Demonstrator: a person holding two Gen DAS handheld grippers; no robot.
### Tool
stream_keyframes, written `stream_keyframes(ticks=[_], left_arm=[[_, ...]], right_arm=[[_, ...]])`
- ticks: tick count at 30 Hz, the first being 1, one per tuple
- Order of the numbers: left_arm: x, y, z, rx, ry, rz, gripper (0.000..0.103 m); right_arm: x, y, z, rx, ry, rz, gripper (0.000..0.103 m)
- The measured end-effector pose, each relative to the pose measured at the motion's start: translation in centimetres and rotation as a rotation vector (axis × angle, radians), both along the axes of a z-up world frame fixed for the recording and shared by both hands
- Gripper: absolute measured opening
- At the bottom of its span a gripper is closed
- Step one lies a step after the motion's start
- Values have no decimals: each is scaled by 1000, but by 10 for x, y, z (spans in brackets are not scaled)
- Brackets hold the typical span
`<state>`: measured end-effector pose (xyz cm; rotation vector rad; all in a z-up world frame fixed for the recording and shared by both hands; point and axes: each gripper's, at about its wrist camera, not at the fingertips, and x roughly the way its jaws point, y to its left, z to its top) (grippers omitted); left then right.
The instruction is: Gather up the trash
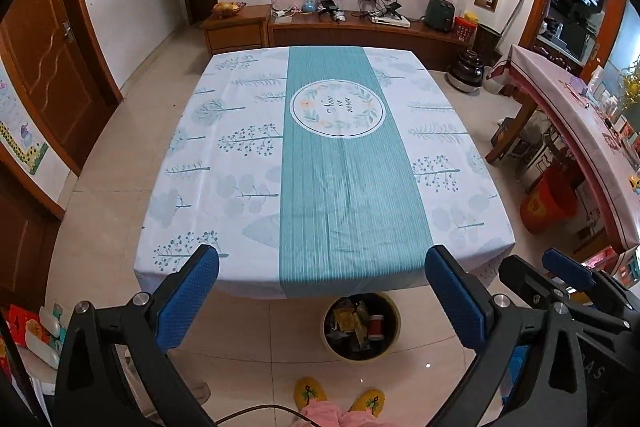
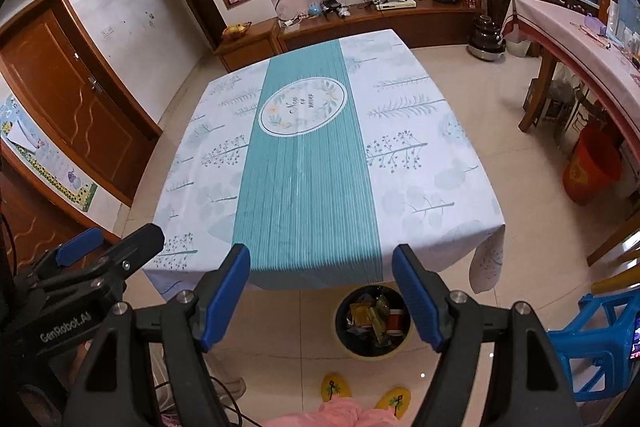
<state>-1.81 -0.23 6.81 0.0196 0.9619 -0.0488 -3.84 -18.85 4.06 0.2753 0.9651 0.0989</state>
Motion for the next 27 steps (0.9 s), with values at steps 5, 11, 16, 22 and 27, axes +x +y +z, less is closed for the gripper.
stream_keyframes(ticks=[5, 11, 16, 22, 27], left_arm=[[-1, 2, 2, 2, -1, 1, 102], [-2, 3, 3, 2, -5, 5, 102], [-3, 2, 3, 5, -9, 9, 102], [-3, 6, 6, 8, -11, 6, 102], [-2, 7, 6, 9, -11, 4, 102]], right_arm=[[-4, 5, 7, -15, -27, 4, 74], [-6, 6, 12, -20, -45, -1, 74], [-7, 7, 15, -25, -54, -3, 74], [-8, 8, 16, -27, -57, -4, 74], [-8, 8, 20, -31, -63, -4, 74]])
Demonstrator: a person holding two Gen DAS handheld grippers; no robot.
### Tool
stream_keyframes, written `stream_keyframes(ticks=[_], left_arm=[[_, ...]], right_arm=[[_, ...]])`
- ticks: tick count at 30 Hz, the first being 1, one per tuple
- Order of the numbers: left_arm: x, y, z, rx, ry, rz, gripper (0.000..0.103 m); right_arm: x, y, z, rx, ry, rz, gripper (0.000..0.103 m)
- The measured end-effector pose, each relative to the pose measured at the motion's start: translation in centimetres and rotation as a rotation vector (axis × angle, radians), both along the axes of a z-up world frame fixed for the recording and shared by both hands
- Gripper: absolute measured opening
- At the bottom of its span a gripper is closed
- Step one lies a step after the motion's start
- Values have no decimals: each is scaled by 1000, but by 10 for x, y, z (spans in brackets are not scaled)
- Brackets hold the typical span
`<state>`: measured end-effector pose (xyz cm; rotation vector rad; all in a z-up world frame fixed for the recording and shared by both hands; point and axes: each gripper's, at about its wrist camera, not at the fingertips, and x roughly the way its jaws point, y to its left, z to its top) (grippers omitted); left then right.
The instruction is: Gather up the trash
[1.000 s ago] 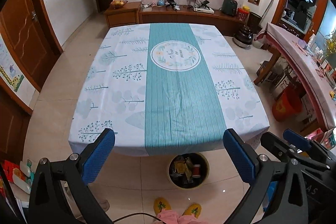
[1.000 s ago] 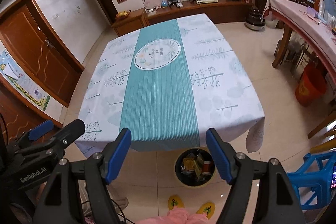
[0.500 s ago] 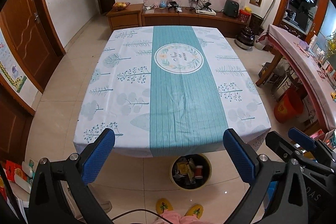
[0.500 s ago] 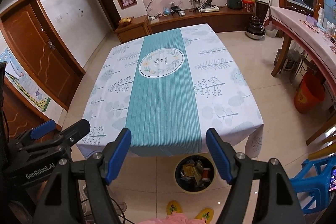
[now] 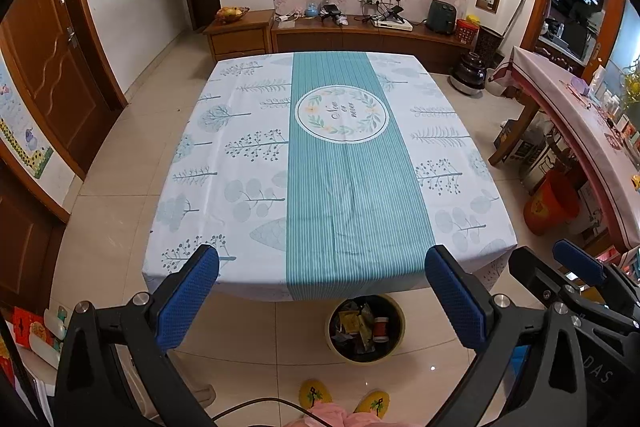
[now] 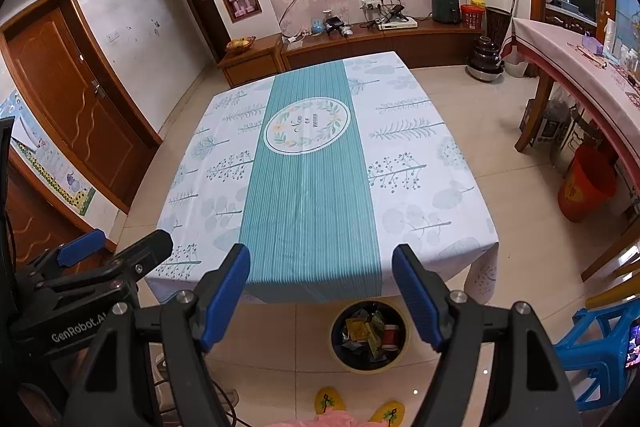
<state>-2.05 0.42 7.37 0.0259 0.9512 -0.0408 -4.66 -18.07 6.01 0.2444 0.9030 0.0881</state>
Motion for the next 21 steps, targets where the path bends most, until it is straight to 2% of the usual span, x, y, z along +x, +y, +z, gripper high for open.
stream_keyframes(ticks=[21], left_arm=[[-4, 2, 4, 19, 2, 14, 102]], right_arm=[[-5, 0, 4, 1, -5, 19, 74]])
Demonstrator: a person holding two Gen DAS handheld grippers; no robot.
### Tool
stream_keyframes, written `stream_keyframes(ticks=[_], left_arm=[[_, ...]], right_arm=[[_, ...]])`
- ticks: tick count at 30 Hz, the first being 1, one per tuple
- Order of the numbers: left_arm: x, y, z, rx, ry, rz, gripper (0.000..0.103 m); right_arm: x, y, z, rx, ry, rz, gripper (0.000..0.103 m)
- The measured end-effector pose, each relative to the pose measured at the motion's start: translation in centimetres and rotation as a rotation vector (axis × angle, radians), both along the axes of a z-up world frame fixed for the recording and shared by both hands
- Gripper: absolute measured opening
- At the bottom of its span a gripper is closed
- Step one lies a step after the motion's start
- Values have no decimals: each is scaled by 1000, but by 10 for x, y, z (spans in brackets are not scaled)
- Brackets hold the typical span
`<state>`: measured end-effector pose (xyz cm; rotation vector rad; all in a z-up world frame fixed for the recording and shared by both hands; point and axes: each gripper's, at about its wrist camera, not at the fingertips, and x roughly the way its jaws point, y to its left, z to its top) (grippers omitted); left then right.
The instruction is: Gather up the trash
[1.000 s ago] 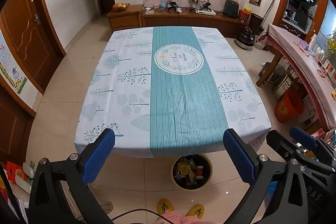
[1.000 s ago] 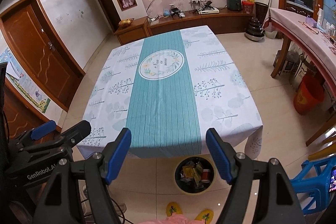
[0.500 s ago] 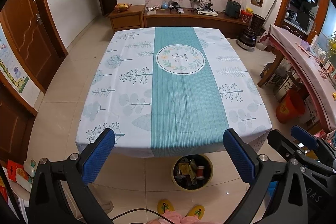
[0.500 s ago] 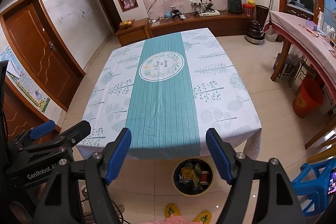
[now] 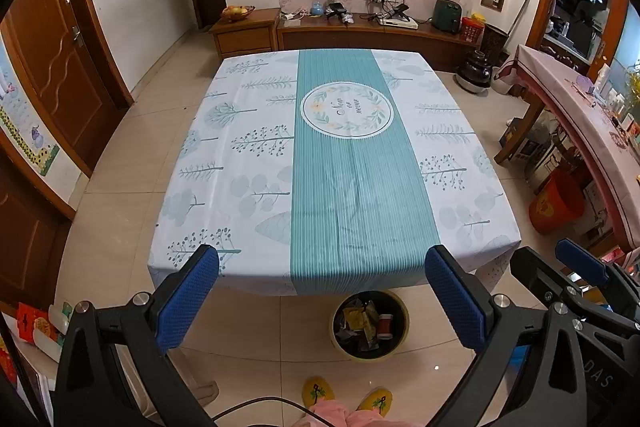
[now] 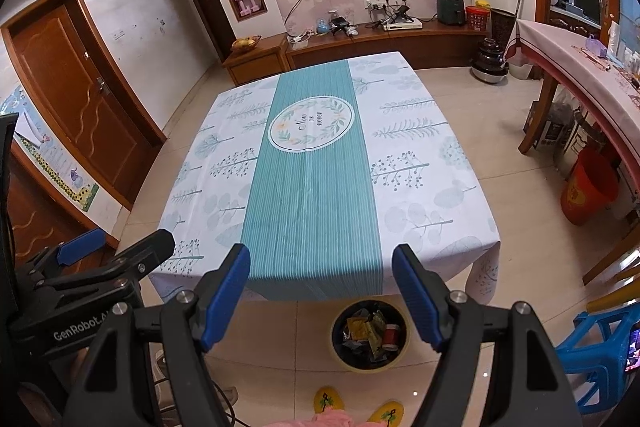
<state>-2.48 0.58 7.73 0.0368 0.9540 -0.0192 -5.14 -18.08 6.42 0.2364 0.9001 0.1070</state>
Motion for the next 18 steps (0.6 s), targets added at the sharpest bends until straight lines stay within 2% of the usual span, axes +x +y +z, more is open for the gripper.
stream_keyframes(ticks=[18], left_arm=[[-11, -5, -6, 22, 12, 14, 102]], right_arm=[[-1, -4, -11, 13, 8, 18, 74]])
